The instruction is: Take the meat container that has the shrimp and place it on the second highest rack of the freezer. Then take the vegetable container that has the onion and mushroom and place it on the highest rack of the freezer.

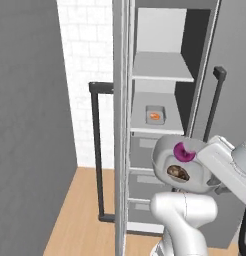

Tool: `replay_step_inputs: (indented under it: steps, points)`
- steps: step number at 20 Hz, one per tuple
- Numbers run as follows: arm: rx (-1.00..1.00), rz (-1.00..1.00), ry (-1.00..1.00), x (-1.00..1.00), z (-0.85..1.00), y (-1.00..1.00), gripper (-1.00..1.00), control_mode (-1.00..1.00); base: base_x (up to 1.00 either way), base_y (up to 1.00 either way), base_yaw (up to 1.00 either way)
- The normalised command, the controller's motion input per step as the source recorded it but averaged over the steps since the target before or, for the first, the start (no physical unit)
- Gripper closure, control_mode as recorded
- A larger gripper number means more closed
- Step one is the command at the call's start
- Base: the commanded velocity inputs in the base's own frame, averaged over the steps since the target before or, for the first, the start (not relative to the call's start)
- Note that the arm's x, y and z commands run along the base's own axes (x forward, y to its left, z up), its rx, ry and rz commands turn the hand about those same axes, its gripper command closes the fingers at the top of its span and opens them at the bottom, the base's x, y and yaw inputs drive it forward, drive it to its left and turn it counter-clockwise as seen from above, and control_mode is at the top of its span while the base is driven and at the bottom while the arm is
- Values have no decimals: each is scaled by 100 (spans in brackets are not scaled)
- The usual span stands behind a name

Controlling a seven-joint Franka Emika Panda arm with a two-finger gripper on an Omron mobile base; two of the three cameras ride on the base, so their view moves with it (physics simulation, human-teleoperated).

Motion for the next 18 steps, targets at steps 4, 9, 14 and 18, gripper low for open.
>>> replay_step_inputs:
  steps: [4, 9, 14, 18]
  points:
    - [0, 0, 0, 0, 0, 0, 100, 100, 41, 3, -14]
    - [0, 0, 0, 0, 0, 0, 100, 100, 47, -14, -10]
    - [0, 0, 0, 0, 0, 0, 100, 100, 54, 0, 0]
    - [0, 0, 0, 0, 0, 0, 100, 100, 53, -20, -3]
